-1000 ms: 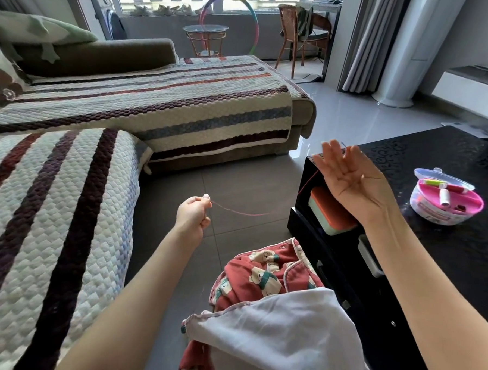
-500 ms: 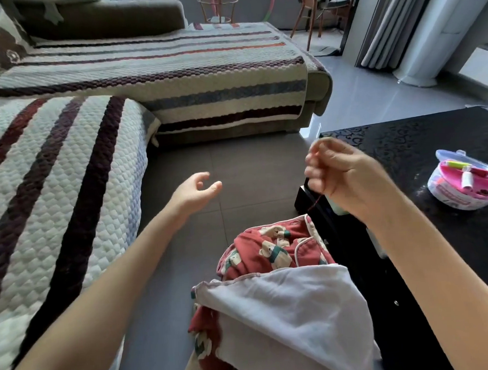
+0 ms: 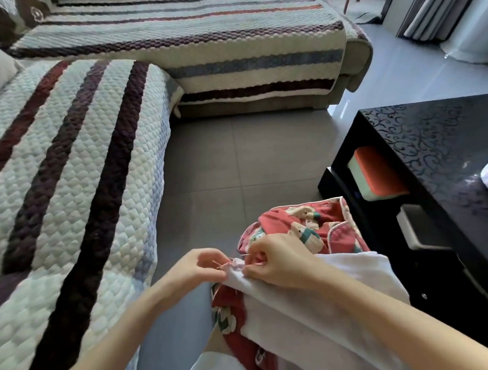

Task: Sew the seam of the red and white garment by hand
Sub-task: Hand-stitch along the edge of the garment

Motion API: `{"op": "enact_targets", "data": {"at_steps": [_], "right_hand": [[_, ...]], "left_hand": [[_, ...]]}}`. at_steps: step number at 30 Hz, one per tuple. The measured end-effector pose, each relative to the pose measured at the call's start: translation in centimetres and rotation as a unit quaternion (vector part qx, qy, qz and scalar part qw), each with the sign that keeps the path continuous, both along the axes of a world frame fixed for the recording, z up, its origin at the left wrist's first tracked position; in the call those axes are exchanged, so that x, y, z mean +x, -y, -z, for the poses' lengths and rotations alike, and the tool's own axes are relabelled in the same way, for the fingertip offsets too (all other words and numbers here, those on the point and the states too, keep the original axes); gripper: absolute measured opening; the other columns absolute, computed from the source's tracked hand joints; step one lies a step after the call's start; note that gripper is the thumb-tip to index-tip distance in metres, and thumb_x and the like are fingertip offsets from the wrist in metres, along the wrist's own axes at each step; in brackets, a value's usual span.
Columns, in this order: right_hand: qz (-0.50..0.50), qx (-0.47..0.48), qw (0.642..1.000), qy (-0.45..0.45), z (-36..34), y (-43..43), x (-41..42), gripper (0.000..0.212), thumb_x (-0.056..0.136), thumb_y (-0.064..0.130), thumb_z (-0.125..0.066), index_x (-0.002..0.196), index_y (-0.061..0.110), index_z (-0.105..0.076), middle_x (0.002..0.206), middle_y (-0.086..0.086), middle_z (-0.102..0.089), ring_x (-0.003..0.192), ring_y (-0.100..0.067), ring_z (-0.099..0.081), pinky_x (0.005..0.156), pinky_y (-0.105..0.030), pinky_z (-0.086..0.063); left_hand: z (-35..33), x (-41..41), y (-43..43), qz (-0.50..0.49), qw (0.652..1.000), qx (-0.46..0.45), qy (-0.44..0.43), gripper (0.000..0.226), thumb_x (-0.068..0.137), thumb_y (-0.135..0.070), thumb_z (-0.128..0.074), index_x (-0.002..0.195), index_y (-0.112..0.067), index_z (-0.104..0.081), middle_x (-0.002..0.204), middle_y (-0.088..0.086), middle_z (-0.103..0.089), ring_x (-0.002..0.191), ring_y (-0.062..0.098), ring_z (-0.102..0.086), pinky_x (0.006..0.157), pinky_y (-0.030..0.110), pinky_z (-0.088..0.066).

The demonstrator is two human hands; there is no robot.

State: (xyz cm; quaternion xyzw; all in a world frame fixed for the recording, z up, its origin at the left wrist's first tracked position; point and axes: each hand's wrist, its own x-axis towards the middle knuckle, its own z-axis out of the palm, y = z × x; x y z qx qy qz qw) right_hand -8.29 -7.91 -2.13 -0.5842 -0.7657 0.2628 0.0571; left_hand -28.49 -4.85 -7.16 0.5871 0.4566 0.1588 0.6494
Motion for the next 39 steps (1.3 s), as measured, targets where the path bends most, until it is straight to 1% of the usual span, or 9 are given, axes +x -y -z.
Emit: {"op": "enact_targets", "data": {"at_steps": [7,9,11,13,17,23,27,32,39], "right_hand": [[0.101,-0.024,0.988,-0.117,-0.4,0.3,3.2,0.020,0.080,0.029,-0.070,0.065,0.018,-0.065,0.057,0.008,-0.054,0.062,-0.005,-0.050,0.069,-0.031,-0.045],[0.114,-0.028,0.976,-0.181,-1.4,1.0,4.7,0.016,0.080,0.019,-0.074,0.067,0.014,-0.068,0.052,0.010,-0.052,0.057,-0.005,-0.049,0.076,-0.021,-0.047],[0.132,-0.033,0.964,-0.226,-2.9,1.8,5.9,0.016,0.080,0.013,-0.075,0.066,0.011,-0.068,0.047,0.011,-0.037,0.047,-0.005,-0.036,0.062,-0.009,-0.039],[0.151,-0.027,0.955,-0.252,-4.2,2.3,7.1,0.016,0.079,0.016,-0.076,0.065,0.016,-0.068,0.050,0.009,-0.032,0.049,-0.003,-0.030,0.052,-0.013,-0.027],[0.159,-0.002,0.947,-0.280,-5.7,3.1,8.8,0.022,0.069,0.042,-0.074,0.072,0.021,-0.069,0.061,-0.025,-0.046,0.061,-0.017,-0.041,0.062,-0.032,-0.035],[0.170,0.041,0.937,-0.303,-6.9,4.5,9.4,0.017,0.074,0.038,-0.069,0.076,0.022,-0.065,0.059,-0.014,-0.047,0.054,-0.019,-0.042,0.055,-0.029,-0.037],[0.180,0.101,0.922,-0.327,-7.1,5.7,9.0,0.017,0.084,0.043,-0.053,0.083,0.026,-0.057,0.074,-0.017,-0.060,0.070,-0.039,-0.059,0.070,-0.056,-0.050],[0.136,0.183,0.940,-0.255,-7.4,6.9,7.9,0.017,0.088,0.031,-0.047,0.080,0.019,-0.056,0.062,0.003,-0.055,0.051,-0.012,-0.048,0.048,-0.016,-0.036],[0.163,0.217,0.931,-0.243,-7.3,6.9,7.8,0.021,0.084,0.030,-0.053,0.072,0.016,-0.061,0.051,0.001,-0.052,0.043,-0.017,-0.047,0.045,-0.022,-0.038]], "left_hand": [[-2.6,1.5,0.7,-0.056,0.996,0.019,0.071,0.007,0.072,-0.018,-0.070,0.074,-0.016,-0.076,0.072,0.001,-0.069,0.069,0.009,-0.062,0.069,0.019,-0.048],[-4.4,2.8,0.9,-0.032,0.995,0.007,0.094,0.010,0.075,-0.018,-0.069,0.077,-0.012,-0.076,0.071,0.001,-0.067,0.067,0.007,-0.058,0.066,0.016,-0.046],[-6.1,4.4,1.2,0.000,0.996,0.007,0.093,0.014,0.077,-0.019,-0.066,0.082,-0.009,-0.075,0.073,0.002,-0.064,0.068,0.009,-0.056,0.065,0.016,-0.045],[-7.9,5.7,1.4,0.009,0.996,0.008,0.091,0.012,0.077,-0.017,-0.065,0.078,-0.007,-0.072,0.064,-0.003,-0.060,0.057,0.006,-0.054,0.055,0.011,-0.042],[-10.4,8.1,1.7,-0.017,0.997,0.021,0.074,0.016,0.085,-0.007,-0.068,0.074,0.004,-0.064,0.051,-0.007,-0.052,0.039,0.000,-0.045,0.039,0.008,-0.033],[-12.5,9.7,2.1,-0.047,0.995,-0.025,0.084,0.014,0.086,-0.002,-0.062,0.076,0.006,-0.067,0.050,-0.001,-0.050,0.037,0.005,-0.044,0.034,0.013,-0.036],[-13.1,10.3,2.4,-0.046,0.993,-0.031,0.103,0.018,0.084,0.003,-0.061,0.068,0.000,-0.069,0.049,-0.002,-0.054,0.043,0.003,-0.047,0.040,0.010,-0.039],[-13.2,10.5,2.5,-0.039,0.991,-0.041,0.118,0.017,0.083,0.001,-0.066,0.067,-0.002,-0.072,0.053,-0.002,-0.058,0.047,0.003,-0.049,0.046,0.012,-0.042],[-13.3,10.6,2.5,-0.042,0.993,-0.034,0.106,0.015,0.082,0.001,-0.065,0.070,-0.003,-0.072,0.055,0.003,-0.061,0.048,0.006,-0.052,0.048,0.014,-0.044]]}}
